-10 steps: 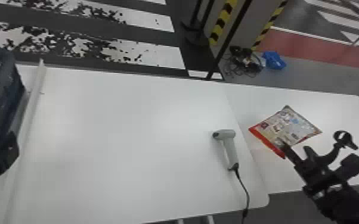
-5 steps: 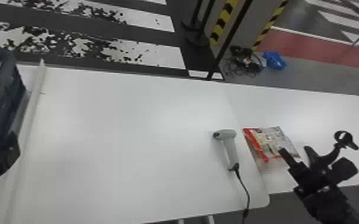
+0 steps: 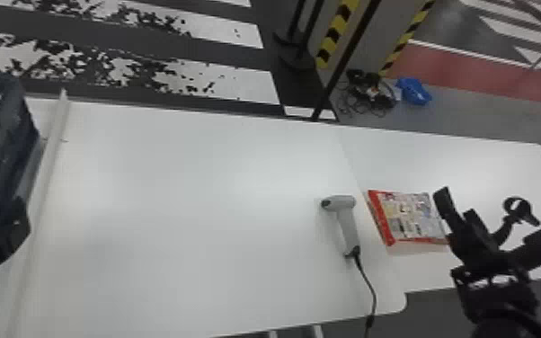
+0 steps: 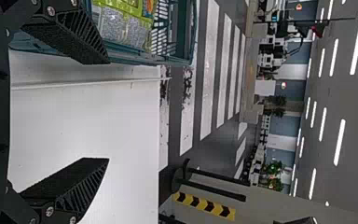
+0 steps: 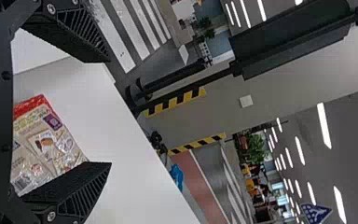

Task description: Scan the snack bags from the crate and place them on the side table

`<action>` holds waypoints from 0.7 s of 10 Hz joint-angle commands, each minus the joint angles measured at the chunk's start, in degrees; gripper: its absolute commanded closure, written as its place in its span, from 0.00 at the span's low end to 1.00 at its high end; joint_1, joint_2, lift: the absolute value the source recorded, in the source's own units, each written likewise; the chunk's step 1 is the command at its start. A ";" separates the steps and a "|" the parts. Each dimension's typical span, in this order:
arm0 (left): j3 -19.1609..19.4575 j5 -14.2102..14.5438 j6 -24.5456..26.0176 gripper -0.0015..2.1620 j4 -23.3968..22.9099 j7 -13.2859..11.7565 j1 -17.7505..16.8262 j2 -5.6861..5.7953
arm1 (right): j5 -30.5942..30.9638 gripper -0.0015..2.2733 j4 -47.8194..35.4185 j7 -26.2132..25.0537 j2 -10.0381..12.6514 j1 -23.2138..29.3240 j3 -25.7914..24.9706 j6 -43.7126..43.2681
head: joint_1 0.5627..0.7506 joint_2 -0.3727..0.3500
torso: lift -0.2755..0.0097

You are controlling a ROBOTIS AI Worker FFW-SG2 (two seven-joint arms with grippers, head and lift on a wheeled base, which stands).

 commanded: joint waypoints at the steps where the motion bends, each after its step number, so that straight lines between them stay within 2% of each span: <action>1: -0.02 -0.11 0.14 0.07 -0.08 -0.01 0.01 -0.14 | 4.19 0.03 -8.92 -0.01 2.65 3.88 4.47 -0.54 | 0.70 0.03 | 0.64; 4: -0.02 -0.72 0.14 0.07 -0.26 -0.36 0.27 -0.40 | 12.71 0.03 -16.30 -0.54 4.50 9.68 16.51 -10.03 | 0.70 0.03 | 0.64; 5: -0.11 -0.72 0.14 0.07 -0.26 -0.36 0.27 -0.49 | 15.52 0.03 -16.74 -1.42 4.50 11.09 20.82 -12.67 | 0.70 0.07 | 0.64; 7: -0.55 -0.72 -0.21 0.07 -0.08 0.08 0.27 -0.49 | 22.82 0.03 -16.56 -3.96 4.50 12.76 29.34 -18.29 | 0.70 0.22 | 0.64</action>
